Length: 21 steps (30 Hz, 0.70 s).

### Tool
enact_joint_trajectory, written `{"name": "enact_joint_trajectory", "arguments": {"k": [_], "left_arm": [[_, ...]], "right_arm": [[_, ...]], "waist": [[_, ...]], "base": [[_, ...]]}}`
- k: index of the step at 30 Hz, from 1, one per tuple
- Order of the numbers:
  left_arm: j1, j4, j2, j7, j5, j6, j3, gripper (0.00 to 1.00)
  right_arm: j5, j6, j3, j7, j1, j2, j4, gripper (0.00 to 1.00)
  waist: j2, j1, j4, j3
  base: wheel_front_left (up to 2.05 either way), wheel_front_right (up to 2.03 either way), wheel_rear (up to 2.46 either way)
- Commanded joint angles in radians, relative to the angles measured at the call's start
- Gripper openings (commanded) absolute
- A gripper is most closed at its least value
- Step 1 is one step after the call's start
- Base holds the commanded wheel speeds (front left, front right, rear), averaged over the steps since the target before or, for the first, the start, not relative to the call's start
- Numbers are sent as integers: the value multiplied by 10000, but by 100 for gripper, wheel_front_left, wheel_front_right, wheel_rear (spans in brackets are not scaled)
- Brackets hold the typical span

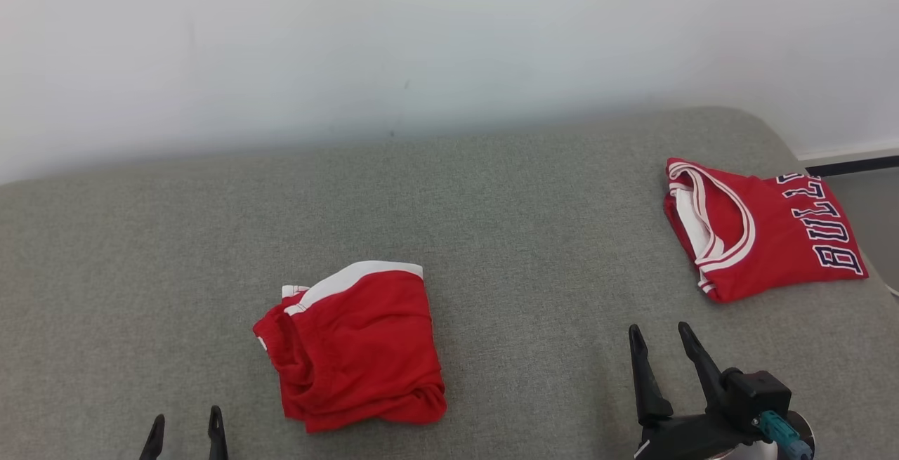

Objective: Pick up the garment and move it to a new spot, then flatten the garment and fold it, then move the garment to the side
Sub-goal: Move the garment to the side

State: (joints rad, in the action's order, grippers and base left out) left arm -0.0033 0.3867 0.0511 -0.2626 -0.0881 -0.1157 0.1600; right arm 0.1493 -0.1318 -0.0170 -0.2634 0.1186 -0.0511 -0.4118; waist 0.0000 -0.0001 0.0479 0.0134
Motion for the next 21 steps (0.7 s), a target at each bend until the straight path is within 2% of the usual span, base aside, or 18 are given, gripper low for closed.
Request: {"name": "enact_joint_trajectory", "arguments": {"k": [1,14,21], "left_arm": [[129,-33,-5,-26,11,-15,-3,100],[176,-88,-6,-26,-171,30,-29,100],[-40,-62,-4,-26,-270,5,-207,100]], "right_arm": [[-32,25,-33,-5,-124,6,43,100],[155,25,-310,-4,-218,9,12,100],[555,25,-1186,-4,110,10,-222,100]], "waist": [[0,1,-4,68],[0,1,-105,53],[0,1,-535,-331]], "base": [[0,0,0],[0,0,0],[0,0,0]]}}
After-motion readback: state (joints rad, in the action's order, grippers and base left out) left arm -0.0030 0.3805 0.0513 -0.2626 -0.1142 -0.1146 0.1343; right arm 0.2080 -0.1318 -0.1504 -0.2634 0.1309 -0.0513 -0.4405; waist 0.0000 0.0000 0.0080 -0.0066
